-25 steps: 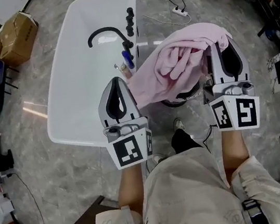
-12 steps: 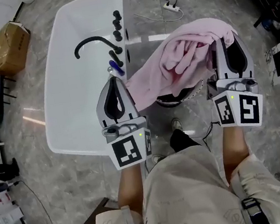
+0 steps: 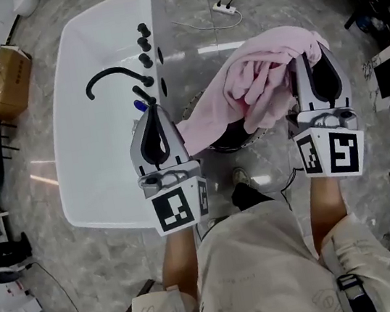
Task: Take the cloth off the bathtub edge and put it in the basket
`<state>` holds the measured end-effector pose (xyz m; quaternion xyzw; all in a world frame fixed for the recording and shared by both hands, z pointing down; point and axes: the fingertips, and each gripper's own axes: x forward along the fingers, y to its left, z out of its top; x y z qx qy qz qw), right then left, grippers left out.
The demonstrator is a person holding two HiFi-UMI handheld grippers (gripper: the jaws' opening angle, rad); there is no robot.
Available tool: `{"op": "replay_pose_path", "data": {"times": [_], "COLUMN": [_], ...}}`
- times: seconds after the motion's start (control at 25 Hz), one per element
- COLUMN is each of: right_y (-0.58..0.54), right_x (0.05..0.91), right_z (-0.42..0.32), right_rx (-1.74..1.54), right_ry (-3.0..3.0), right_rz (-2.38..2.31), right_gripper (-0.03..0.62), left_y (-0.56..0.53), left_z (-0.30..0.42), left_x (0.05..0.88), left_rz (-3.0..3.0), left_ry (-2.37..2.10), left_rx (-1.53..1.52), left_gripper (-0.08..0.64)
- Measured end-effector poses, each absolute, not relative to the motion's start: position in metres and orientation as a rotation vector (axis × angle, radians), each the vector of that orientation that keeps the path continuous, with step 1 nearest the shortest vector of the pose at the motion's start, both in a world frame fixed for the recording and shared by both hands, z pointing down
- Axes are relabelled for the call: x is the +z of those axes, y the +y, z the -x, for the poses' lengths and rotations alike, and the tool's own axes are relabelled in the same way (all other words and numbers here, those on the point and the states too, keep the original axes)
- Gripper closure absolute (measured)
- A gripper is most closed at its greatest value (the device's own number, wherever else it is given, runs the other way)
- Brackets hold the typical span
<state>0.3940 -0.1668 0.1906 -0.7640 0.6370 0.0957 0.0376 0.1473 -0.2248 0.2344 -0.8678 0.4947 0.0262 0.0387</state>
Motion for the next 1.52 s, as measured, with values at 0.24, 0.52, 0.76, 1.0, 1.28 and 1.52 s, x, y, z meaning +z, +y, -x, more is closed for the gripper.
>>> {"op": "replay_pose_path", "data": {"times": [0.24, 0.52, 0.76, 1.0, 1.28, 1.52], "right_y": [-0.172, -0.177, -0.185, -0.208, -0.240, -0.260], "right_x": [0.192, 0.201, 0.218, 0.239, 0.269, 0.316], "right_z": [-0.432, -0.454, -0.450, -0.447, -0.431, -0.416], "right_rx": [0.280, 0.268, 0.261, 0.195, 0.085, -0.065], "right_ry": [1.937, 1.932, 1.930, 1.956, 2.021, 2.095], "right_rz": [2.364, 2.397, 2.459, 2.511, 2.529, 2.535], "right_gripper": [0.494, 0.492, 0.492, 0.492, 0.492, 0.492], "left_y": [-0.237, -0.245, -0.262, -0.292, -0.326, -0.343], "left_z": [-0.183, -0.207, -0.208, -0.216, -0.212, -0.208], "left_x": [0.234, 0.238, 0.260, 0.272, 0.282, 0.300], "left_rz": [2.672, 2.691, 2.739, 2.788, 2.813, 2.830], "left_ry": [1.489, 1.469, 1.444, 1.420, 1.413, 1.414], "left_rx": [0.075, 0.081, 0.080, 0.054, 0.028, 0.016], "left_gripper": [0.557, 0.557, 0.557, 0.557, 0.557, 0.557]}}
